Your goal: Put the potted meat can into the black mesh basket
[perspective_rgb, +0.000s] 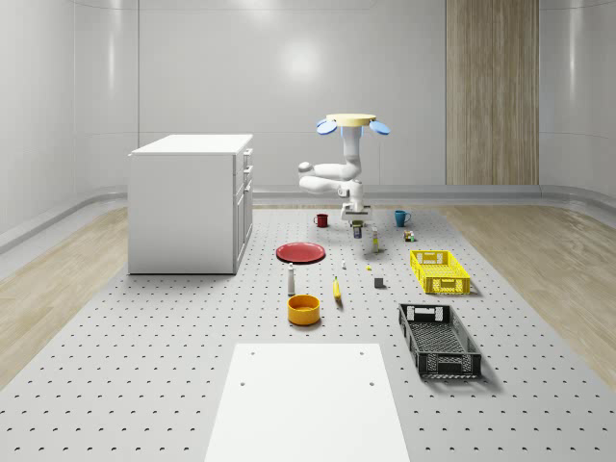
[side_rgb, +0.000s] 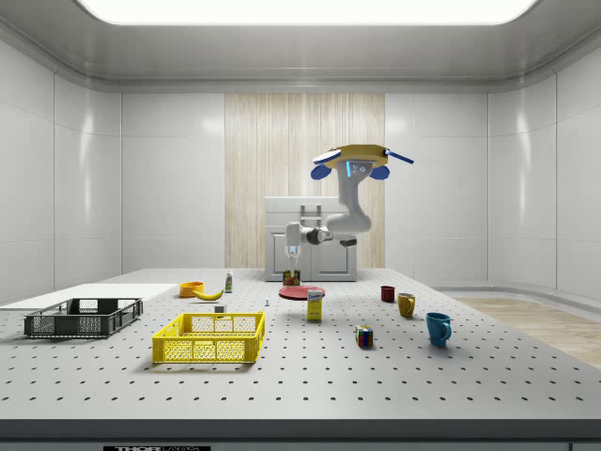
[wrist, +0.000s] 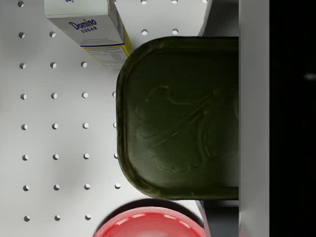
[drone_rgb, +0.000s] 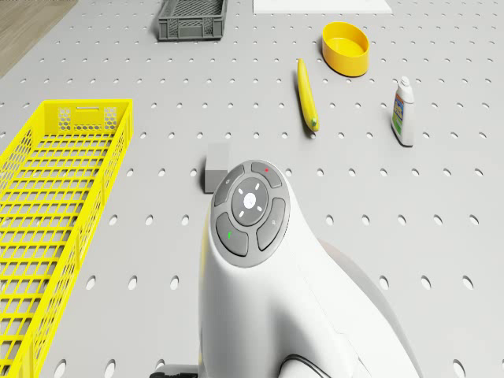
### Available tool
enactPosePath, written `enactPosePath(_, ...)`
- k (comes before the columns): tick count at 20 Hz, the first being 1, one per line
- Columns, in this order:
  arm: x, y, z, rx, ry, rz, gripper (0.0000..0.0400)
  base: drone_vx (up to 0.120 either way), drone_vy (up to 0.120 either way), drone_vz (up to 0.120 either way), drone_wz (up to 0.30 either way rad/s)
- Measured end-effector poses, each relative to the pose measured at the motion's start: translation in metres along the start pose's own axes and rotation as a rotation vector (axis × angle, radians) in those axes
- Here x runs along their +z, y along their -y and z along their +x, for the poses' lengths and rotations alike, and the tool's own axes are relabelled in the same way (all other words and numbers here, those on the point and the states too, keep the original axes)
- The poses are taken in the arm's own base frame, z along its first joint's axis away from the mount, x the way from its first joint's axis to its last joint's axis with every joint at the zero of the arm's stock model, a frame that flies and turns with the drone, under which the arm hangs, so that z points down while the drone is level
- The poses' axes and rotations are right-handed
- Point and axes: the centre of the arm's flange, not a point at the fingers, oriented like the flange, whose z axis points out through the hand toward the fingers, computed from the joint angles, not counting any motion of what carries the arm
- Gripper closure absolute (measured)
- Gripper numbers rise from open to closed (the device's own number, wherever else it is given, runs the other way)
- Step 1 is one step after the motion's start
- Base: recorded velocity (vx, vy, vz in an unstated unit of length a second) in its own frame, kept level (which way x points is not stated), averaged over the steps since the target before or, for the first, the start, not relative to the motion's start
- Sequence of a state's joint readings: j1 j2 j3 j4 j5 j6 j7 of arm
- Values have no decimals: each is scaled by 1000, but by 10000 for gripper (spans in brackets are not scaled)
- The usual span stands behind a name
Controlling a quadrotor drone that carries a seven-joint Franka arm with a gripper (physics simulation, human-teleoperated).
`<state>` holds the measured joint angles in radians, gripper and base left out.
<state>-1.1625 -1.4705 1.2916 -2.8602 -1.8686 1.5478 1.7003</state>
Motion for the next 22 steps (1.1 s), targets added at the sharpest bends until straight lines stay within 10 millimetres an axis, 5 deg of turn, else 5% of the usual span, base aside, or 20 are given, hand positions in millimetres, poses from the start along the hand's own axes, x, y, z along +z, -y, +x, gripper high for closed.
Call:
enactPosePath(3,0,0,0,-1,0,0,115,120,0,40,0)
enactPosePath(22,0,0,0,-2,0,0,115,120,120,0,0)
